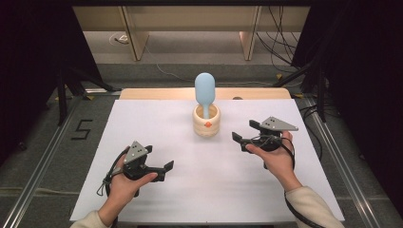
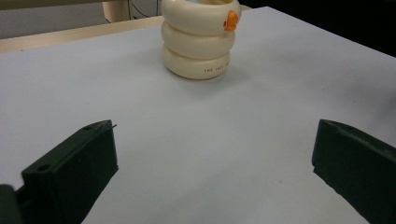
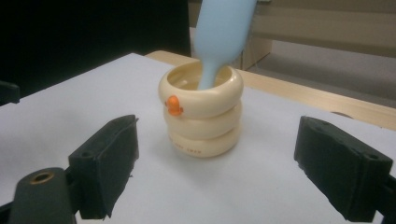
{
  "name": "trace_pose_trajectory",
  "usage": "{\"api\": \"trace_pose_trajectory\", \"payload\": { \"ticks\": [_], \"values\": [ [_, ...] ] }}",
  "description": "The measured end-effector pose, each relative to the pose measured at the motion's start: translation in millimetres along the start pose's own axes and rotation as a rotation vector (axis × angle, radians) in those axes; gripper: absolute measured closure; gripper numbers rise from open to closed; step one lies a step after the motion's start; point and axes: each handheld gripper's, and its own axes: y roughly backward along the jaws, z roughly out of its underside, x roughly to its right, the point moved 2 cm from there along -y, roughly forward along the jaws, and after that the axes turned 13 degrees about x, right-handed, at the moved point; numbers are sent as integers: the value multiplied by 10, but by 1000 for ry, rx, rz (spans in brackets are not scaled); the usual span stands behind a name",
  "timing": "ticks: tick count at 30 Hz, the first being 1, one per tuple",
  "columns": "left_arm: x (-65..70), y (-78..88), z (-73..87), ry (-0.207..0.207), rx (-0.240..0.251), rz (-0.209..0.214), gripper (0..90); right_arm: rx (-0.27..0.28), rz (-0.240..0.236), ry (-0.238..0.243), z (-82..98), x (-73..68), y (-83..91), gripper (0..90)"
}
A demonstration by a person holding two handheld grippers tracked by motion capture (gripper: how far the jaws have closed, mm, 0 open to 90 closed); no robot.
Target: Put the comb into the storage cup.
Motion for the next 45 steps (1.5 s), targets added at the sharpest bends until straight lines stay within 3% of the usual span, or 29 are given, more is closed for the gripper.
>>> {"api": "trace_pose_trajectory", "payload": {
  "ticks": [18,45],
  "values": [
    [9,2,4,-8,-5,4,0,-42,-28,8,208,-41,252,149],
    [6,-2,17,-10,-9,4,0,-75,-16,6,418,-5,581,149]
  ]
}}
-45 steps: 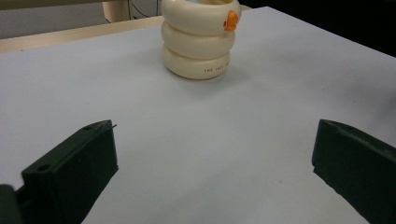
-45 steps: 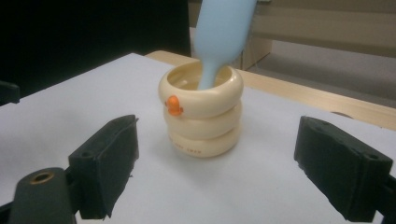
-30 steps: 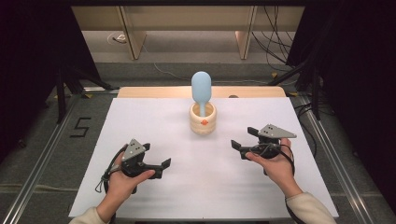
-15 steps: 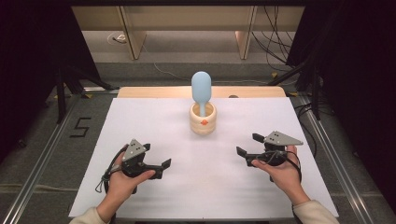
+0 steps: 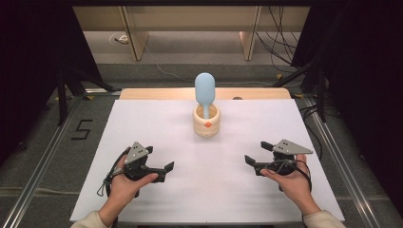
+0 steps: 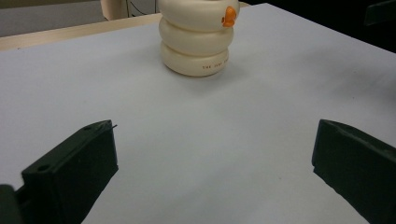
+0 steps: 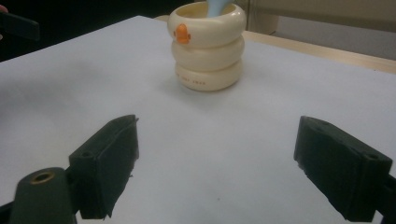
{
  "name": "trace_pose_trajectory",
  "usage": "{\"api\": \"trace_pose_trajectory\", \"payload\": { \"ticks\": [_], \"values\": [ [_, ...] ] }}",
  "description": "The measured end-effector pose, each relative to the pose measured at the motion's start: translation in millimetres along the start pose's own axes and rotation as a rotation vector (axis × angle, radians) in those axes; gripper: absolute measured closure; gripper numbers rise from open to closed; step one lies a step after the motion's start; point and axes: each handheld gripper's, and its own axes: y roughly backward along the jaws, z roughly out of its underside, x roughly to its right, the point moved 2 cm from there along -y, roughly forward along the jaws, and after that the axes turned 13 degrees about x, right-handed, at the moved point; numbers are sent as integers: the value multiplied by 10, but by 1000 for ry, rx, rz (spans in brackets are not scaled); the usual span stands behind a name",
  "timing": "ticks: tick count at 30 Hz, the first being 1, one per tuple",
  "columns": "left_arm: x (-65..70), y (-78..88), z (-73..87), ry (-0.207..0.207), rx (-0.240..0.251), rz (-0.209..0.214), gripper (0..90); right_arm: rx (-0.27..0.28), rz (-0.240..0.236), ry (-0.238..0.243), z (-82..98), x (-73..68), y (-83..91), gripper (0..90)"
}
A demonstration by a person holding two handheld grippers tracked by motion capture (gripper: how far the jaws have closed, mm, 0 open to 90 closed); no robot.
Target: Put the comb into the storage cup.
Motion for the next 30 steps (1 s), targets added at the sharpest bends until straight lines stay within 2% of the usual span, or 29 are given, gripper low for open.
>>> {"api": "trace_pose_trajectory", "payload": {
  "ticks": [30],
  "values": [
    [-10,3,4,0,-1,-1,0,-10,19,-4,153,66,242,151]
  ]
}}
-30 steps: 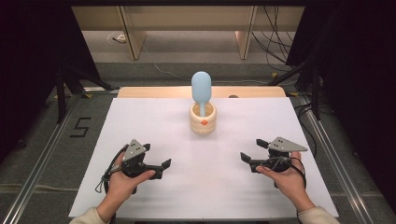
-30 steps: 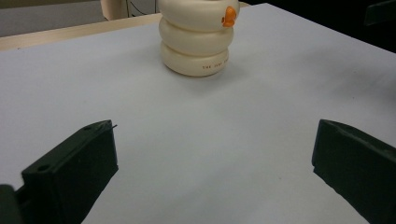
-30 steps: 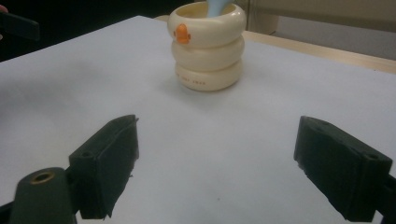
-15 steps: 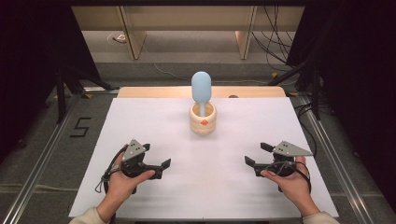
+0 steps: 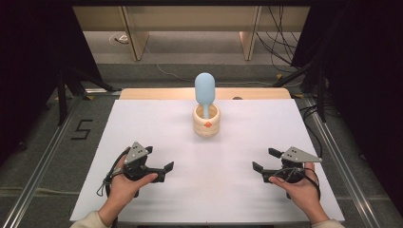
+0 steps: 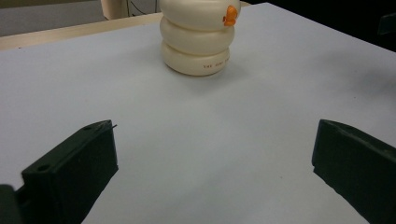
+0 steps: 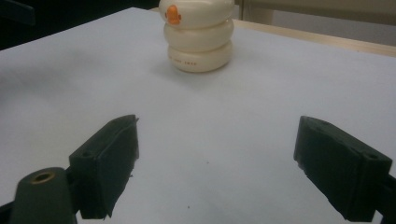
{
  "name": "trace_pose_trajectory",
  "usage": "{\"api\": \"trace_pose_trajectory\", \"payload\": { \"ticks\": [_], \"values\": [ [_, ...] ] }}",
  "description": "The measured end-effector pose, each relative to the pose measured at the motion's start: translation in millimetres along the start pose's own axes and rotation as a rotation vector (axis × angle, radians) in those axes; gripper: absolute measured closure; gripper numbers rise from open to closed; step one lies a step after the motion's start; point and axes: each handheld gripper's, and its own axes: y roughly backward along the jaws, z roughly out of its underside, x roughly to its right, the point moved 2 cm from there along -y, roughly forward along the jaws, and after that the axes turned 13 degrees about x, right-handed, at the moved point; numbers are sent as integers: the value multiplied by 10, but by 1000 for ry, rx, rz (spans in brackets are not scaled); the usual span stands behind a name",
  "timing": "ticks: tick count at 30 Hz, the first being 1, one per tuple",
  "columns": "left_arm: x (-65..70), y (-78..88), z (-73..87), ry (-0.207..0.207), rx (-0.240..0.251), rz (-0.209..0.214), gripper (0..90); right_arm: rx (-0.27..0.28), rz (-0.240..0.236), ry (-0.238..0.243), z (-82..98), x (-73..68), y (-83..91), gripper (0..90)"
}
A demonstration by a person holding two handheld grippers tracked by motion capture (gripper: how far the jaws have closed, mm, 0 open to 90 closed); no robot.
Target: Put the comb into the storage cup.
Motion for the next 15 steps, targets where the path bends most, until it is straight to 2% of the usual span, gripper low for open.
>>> {"api": "trace_pose_trajectory", "payload": {
  "ticks": [15],
  "values": [
    [-1,0,1,-6,-4,4,0,18,13,-2,0,11,3,153]
  ]
}}
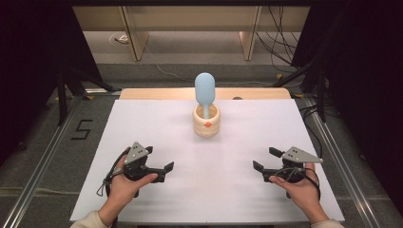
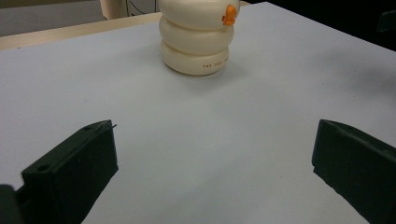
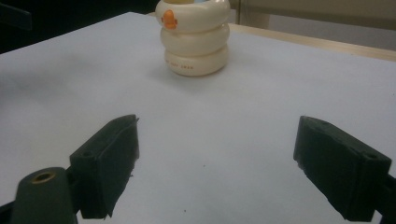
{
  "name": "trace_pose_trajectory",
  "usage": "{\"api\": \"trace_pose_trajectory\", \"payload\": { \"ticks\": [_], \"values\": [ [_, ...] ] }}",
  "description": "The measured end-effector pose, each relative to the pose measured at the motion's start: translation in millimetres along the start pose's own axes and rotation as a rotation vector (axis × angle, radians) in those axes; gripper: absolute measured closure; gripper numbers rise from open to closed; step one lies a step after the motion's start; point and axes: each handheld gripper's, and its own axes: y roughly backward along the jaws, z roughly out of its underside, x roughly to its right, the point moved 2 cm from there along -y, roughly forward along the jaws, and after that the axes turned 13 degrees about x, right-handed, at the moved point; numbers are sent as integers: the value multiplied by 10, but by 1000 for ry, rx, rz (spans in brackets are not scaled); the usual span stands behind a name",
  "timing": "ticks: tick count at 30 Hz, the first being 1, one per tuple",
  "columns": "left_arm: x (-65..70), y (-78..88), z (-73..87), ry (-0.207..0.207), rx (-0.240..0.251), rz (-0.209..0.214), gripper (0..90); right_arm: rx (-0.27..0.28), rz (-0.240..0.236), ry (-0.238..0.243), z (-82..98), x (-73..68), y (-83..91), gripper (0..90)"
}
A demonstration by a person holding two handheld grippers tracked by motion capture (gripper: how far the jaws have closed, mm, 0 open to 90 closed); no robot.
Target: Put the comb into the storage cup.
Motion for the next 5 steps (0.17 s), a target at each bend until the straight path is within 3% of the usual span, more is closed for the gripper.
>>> {"api": "trace_pose_trajectory", "payload": {
  "ticks": [5],
  "values": [
    [-1,-5,2,-1,-2,2,0,5,4,-1,-3,8,3,152]
  ]
}}
